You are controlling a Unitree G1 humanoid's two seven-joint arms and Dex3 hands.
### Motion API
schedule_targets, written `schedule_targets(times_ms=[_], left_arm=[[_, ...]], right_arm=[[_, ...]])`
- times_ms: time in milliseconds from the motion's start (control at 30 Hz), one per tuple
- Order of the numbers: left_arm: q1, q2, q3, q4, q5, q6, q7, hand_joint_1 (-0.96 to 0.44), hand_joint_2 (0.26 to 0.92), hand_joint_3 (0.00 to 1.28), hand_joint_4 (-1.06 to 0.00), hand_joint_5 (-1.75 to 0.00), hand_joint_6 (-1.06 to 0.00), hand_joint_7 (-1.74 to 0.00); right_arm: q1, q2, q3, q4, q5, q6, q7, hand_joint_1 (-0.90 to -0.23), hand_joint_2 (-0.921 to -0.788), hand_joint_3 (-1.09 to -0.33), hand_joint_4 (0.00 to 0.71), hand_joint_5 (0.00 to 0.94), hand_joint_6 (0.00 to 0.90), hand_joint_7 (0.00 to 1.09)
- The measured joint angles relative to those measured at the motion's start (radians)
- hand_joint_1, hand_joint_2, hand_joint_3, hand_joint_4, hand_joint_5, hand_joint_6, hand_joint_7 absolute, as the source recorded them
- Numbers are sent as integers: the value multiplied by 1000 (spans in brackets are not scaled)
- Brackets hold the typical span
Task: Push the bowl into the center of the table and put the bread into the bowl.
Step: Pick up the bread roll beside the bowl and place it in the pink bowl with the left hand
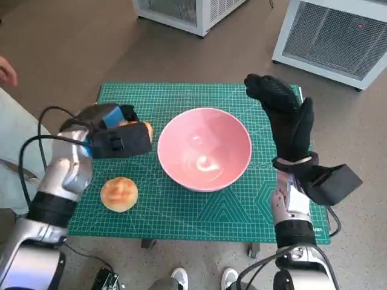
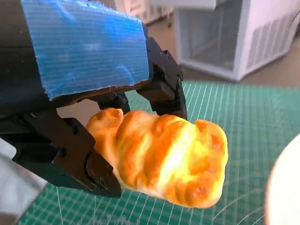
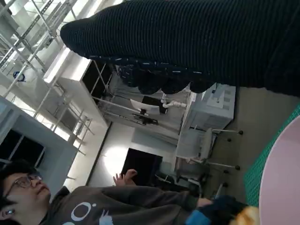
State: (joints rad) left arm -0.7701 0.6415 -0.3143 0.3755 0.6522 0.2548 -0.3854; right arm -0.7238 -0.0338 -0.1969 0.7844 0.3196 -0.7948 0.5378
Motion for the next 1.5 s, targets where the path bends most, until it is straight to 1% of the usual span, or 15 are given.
schedule_targets(times_ms=[133, 200, 400, 567, 800, 933, 1100, 1200, 1433, 1500], left_arm=[[19, 18, 47, -128, -9, 8, -15, 3, 919, 27, -771, -1080, -636, -1153], [26, 26, 70, -189, -19, 8, -17, 3, 916, 23, -783, -1067, -647, -1143], [38, 32, 124, -348, -35, 3, -23, 3, 909, 17, -808, -1032, -668, -1133], [48, 26, 141, -459, -37, 3, -27, 3, 906, 15, -815, -1046, -675, -1102], [52, -14, 135, -569, -35, -12, -27, 2, 911, 14, -809, -1077, -666, -1080], [51, -42, 115, -598, -32, -18, -31, 2, 918, 20, -782, -1093, -652, -1107], [46, -75, 67, -596, -25, -27, -66, 2, 920, 31, -762, -1104, -634, -1137], [32, -99, 29, -566, -17, -37, -81, 2, 920, 35, -759, -1124, -632, -1124], [0, -157, -47, -444, 18, -90, -75, 2, 920, 34, -764, -1148, -631, -1096], [-7, -176, -65, -400, 25, -105, -64, 2, 920, 53, -750, -1169, -603, -1115]], right_arm=[[0, 0, 0, 1, 3, 2, 7, -754, -921, -810, 269, 0, 108, 529], [0, 0, 0, 1, 10, 2, 10, -755, -921, -810, 269, 0, 108, 530], [0, 0, -1, 1, 17, 5, 18, -758, -921, -810, 268, 0, 107, 532], [1, 0, -1, 1, 22, 6, 20, -758, -921, -810, 268, 0, 105, 533], [6, 1, 0, 0, 29, 7, 22, -758, -921, -808, 267, 0, 103, 536], [9, 1, 0, 0, 29, 7, 23, -757, -921, -807, 266, 0, 102, 538], [15, 2, 0, 0, 29, 7, 23, -756, -921, -807, 265, 0, 100, 540], [19, 2, -1, -2, 30, 7, 23, -753, -921, -807, 265, 0, 98, 542], [28, 3, 0, -7, 29, 7, 23, -747, -921, -809, 264, 0, 95, 547], [32, 2, -1, -9, 29, 7, 23, -745, -921, -810, 264, 0, 94, 547]])
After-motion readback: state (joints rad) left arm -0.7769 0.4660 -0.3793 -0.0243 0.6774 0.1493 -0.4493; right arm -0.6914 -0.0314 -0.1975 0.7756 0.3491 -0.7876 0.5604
